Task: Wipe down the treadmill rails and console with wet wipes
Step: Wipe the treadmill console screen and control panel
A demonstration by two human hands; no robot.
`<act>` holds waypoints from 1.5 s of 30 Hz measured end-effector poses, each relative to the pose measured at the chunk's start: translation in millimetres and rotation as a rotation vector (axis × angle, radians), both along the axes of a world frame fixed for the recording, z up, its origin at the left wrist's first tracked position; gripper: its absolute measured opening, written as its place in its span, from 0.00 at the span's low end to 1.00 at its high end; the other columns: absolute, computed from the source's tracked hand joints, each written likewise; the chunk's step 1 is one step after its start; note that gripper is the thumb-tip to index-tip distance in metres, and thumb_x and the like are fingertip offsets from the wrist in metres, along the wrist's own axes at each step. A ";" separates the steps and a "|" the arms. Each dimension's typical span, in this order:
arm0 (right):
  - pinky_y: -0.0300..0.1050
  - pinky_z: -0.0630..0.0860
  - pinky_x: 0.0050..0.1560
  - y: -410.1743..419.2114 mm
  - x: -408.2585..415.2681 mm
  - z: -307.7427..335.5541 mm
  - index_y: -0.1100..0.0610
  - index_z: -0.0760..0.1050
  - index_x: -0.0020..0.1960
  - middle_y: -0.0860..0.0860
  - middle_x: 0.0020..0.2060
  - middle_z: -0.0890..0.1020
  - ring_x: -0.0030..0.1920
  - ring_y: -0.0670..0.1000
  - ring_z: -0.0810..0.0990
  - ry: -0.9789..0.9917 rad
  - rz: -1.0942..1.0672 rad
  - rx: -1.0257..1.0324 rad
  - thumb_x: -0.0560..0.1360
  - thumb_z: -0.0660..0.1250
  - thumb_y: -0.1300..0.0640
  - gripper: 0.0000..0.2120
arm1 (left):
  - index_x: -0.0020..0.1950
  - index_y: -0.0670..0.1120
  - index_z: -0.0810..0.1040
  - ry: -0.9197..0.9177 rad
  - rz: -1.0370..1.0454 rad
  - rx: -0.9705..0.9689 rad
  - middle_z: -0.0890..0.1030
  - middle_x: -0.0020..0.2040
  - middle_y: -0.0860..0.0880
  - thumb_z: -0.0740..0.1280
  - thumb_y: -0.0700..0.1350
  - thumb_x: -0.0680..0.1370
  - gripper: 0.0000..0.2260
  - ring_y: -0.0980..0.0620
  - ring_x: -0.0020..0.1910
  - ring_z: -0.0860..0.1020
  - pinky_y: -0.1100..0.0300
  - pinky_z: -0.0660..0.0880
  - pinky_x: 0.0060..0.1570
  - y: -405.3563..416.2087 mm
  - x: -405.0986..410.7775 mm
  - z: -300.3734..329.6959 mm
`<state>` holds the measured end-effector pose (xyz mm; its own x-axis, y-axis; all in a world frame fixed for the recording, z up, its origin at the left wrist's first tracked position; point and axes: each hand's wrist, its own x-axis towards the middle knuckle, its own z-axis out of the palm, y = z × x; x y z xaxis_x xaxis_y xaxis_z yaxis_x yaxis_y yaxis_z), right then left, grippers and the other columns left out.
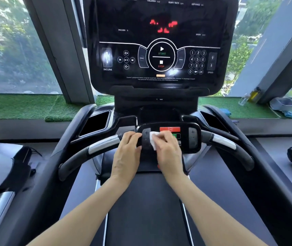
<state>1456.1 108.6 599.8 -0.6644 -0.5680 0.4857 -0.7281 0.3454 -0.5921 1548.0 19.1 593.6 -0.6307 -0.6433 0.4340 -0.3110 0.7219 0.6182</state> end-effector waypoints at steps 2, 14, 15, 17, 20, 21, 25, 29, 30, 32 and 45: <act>0.39 0.67 0.46 -4.3 5.1 -6.6 0.55 0.74 0.44 0.44 0.43 0.75 0.46 0.47 0.71 0.044 0.164 0.077 0.78 0.62 0.60 0.05 | 0.61 0.42 0.76 -0.009 -0.007 0.005 0.74 0.59 0.49 0.69 0.33 0.73 0.17 0.55 0.54 0.73 0.73 0.61 0.52 -1.7 -0.3 -0.5; 0.47 0.77 0.39 -26.0 -6.3 7.8 0.61 0.82 0.47 0.52 0.43 0.79 0.41 0.55 0.78 0.191 0.038 -0.067 0.76 0.59 0.54 0.15 | 0.63 0.46 0.74 0.053 -0.031 0.146 0.72 0.58 0.55 0.67 0.35 0.75 0.17 0.58 0.51 0.74 0.67 0.70 0.51 -3.9 3.6 -1.3; 0.45 0.76 0.39 -29.7 -4.0 9.7 0.60 0.82 0.47 0.51 0.43 0.79 0.41 0.54 0.77 0.193 0.064 -0.055 0.76 0.61 0.55 0.13 | 0.63 0.46 0.74 0.057 -0.036 0.166 0.72 0.58 0.55 0.67 0.35 0.76 0.17 0.59 0.51 0.74 0.70 0.69 0.51 -4.0 4.6 -2.1; 0.43 0.74 0.37 -33.6 -4.8 9.9 0.58 0.82 0.45 0.49 0.42 0.79 0.41 0.51 0.76 0.212 0.094 -0.025 0.75 0.64 0.56 0.09 | 0.63 0.47 0.74 0.067 -0.038 0.191 0.73 0.56 0.56 0.66 0.34 0.76 0.17 0.62 0.50 0.72 0.75 0.67 0.50 -2.7 6.8 -3.8; 0.42 0.73 0.33 -27.4 -6.2 3.7 0.57 0.80 0.42 0.47 0.42 0.79 0.41 0.48 0.73 0.288 0.160 0.039 0.74 0.58 0.55 0.12 | 0.59 0.46 0.75 0.073 -0.006 0.213 0.72 0.52 0.58 0.64 0.32 0.75 0.15 0.67 0.47 0.71 0.79 0.66 0.47 1.7 8.9 -6.7; 0.42 0.73 0.32 -23.8 -5.9 1.7 0.57 0.79 0.42 0.46 0.42 0.79 0.42 0.47 0.71 0.292 0.184 0.053 0.74 0.57 0.55 0.13 | 0.58 0.46 0.75 0.075 0.004 0.217 0.72 0.52 0.58 0.64 0.31 0.75 0.15 0.69 0.47 0.71 0.79 0.65 0.46 3.0 9.2 -8.4; 0.46 0.75 0.28 -9.9 -3.0 -8.7 0.57 0.78 0.41 0.46 0.43 0.79 0.44 0.49 0.74 0.354 0.252 0.118 0.73 0.56 0.57 0.12 | 0.58 0.46 0.74 0.078 0.026 0.220 0.72 0.52 0.57 0.62 0.30 0.75 0.16 0.75 0.50 0.69 0.82 0.63 0.47 4.1 10.4 -14.6; 0.45 0.75 0.24 3.1 -10.4 -9.6 0.57 0.78 0.41 0.46 0.44 0.79 0.44 0.50 0.75 0.420 0.322 0.198 0.73 0.56 0.60 0.12 | 0.60 0.45 0.74 0.057 0.029 0.206 0.71 0.52 0.57 0.62 0.30 0.74 0.17 0.78 0.50 0.66 0.82 0.62 0.47 4.6 9.9 -16.8; 0.44 0.74 0.24 6.4 -12.8 -8.6 0.57 0.78 0.41 0.46 0.44 0.79 0.44 0.50 0.75 0.434 0.330 0.218 0.72 0.56 0.60 0.12 | 0.60 0.45 0.74 0.054 0.030 0.204 0.71 0.53 0.57 0.62 0.30 0.74 0.17 0.78 0.50 0.66 0.83 0.62 0.47 5.3 9.9 -16.9; 0.44 0.73 0.22 11.6 -18.8 -6.0 0.57 0.78 0.41 0.46 0.43 0.79 0.43 0.51 0.76 0.457 0.328 0.245 0.72 0.56 0.60 0.12 | 0.61 0.45 0.73 0.049 0.032 0.201 0.71 0.53 0.56 0.62 0.30 0.75 0.17 0.78 0.50 0.66 0.83 0.62 0.47 6.4 9.9 -16.9; 0.47 0.74 0.37 33.4 -46.8 27.2 0.62 0.77 0.38 0.54 0.40 0.76 0.43 0.56 0.75 0.268 0.195 0.370 0.70 0.65 0.69 0.05 | 0.61 0.45 0.73 0.007 0.021 0.216 0.70 0.54 0.57 0.62 0.32 0.76 0.16 0.60 0.49 0.71 0.79 0.63 0.46 8.2 12.3 -6.5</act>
<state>1409.3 142.0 627.0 -0.4080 -0.8356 0.3679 -0.9099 0.3394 -0.2384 1560.3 27.3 587.1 -0.6135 -0.7349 0.2891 -0.3200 0.5660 0.7598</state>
